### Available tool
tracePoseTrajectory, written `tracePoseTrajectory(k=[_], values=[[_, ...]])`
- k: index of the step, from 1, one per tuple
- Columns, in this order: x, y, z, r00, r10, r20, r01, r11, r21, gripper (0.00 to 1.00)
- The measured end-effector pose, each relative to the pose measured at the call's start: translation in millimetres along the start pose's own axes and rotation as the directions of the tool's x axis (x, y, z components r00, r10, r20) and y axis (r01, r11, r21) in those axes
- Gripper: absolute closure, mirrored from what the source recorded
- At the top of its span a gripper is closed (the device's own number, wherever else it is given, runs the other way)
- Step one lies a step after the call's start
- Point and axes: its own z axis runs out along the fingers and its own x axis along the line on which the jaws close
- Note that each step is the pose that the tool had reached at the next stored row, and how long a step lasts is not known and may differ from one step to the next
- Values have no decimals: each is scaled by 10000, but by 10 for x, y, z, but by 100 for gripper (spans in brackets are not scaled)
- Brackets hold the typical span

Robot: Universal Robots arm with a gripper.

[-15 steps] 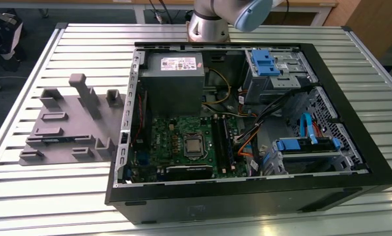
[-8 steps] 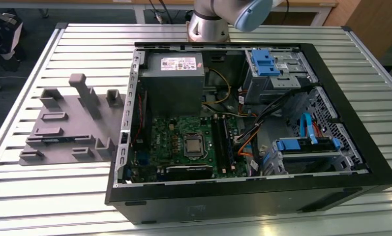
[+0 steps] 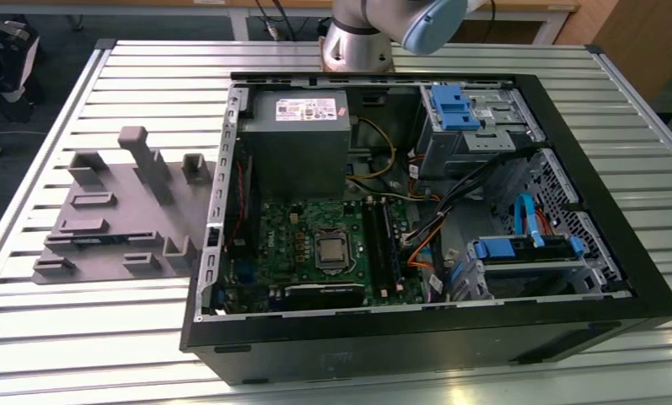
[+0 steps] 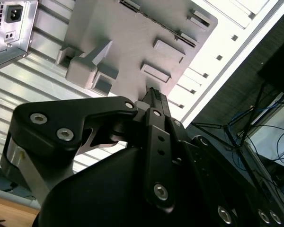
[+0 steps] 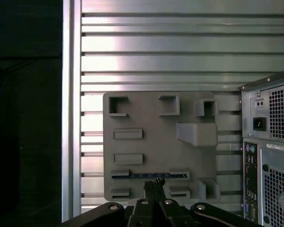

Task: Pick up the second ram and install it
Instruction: 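Pick up the second ram and move it above second insertion slot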

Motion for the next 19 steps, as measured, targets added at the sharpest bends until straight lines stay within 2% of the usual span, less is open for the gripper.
tracePoseTrajectory(k=[11, 14, 19], values=[[0, 0, -1, 9999, -106, -7, 106, 9999, -2, 87], [1, 0, 0, 9983, -585, -27, 585, 9983, -13, 87], [3, -1, 1, 9913, -1312, -59, 1312, 9914, -20, 87]])
